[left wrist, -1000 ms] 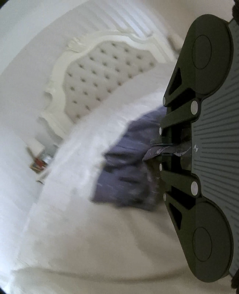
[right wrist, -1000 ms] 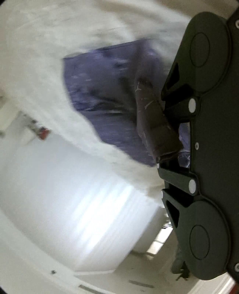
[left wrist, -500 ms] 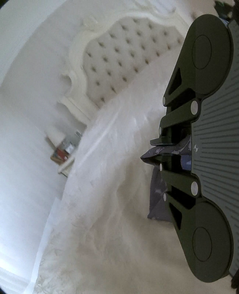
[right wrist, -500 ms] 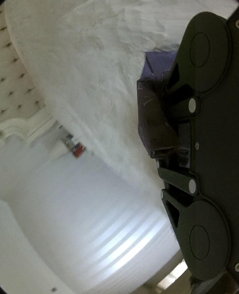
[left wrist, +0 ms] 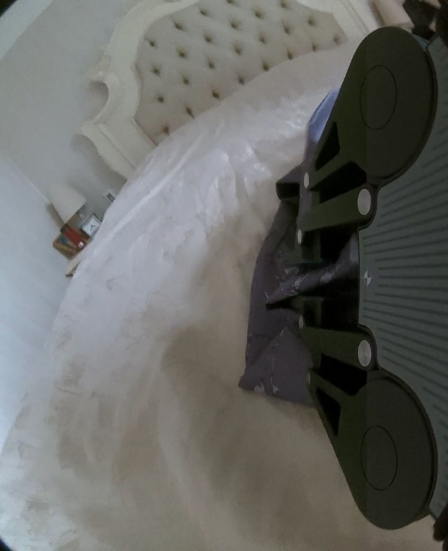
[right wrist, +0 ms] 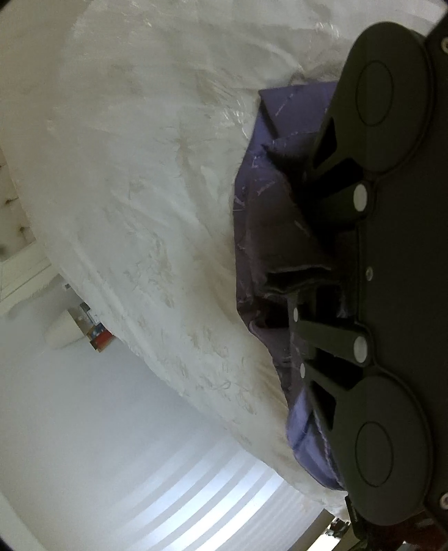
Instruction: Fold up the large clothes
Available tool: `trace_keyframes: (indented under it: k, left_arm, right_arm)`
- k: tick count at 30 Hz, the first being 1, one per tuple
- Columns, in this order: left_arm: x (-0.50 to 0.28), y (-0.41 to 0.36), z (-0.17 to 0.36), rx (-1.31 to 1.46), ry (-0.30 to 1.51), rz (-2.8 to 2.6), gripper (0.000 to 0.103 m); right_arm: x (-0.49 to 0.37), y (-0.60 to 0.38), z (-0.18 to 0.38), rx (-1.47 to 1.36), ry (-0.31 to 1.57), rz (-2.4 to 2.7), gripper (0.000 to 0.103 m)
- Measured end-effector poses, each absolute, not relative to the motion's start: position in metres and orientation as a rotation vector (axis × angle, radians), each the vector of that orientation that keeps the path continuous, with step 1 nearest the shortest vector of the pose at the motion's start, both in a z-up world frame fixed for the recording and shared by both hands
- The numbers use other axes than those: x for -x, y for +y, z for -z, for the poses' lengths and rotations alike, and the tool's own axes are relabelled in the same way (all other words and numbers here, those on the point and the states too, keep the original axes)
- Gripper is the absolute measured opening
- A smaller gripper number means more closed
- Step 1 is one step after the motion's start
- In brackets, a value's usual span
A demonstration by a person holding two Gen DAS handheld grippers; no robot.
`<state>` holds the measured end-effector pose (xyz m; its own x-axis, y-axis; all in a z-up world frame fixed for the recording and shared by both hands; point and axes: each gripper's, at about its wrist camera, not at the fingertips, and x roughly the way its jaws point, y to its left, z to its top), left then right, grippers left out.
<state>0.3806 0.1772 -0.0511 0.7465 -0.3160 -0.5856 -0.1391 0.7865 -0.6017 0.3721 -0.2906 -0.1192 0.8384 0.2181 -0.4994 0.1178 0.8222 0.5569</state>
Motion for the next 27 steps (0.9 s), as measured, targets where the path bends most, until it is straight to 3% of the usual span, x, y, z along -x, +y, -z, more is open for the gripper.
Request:
trace_keyframes:
  k: [2, 3, 4, 5, 6, 9, 17, 23, 27]
  left_arm:
    - [-0.384, 0.181, 0.049, 0.675, 0.717, 0.128, 0.025]
    - [-0.382, 0.182, 0.047, 0.672, 0.701, 0.138, 0.031]
    - [-0.379, 0.183, 0.044, 0.667, 0.680, 0.137, 0.043]
    - [-0.375, 0.183, 0.039, 0.658, 0.648, 0.127, 0.057]
    - [-0.371, 0.183, 0.034, 0.642, 0.609, 0.114, 0.102]
    - [-0.362, 0.181, 0.015, 0.570, 0.540, 0.085, 0.103]
    - [-0.333, 0.118, -0.014, 0.212, 0.616, 0.195, 0.103]
    - [-0.325, 0.065, 0.015, -0.022, 0.679, 0.279, 0.103]
    - [-0.344, 0.070, 0.043, -0.014, 0.746, 0.224, 0.103]
  right_arm:
    - [-0.370, -0.292, 0.119, -0.626, 0.564, -0.090, 0.045]
    - [-0.370, -0.293, 0.119, -0.628, 0.550, -0.106, 0.058]
    - [-0.368, -0.292, 0.115, -0.625, 0.531, -0.120, 0.067]
    - [-0.365, -0.291, 0.110, -0.608, 0.499, -0.128, 0.091]
    - [-0.363, -0.290, 0.107, -0.587, 0.468, -0.130, 0.103]
    - [-0.351, -0.286, 0.092, -0.526, 0.430, -0.122, 0.103]
    - [-0.325, -0.224, 0.072, -0.190, 0.492, -0.112, 0.103]
    - [-0.317, -0.156, 0.094, 0.075, 0.560, -0.208, 0.103]
    - [-0.338, -0.153, 0.113, 0.104, 0.635, -0.211, 0.103]
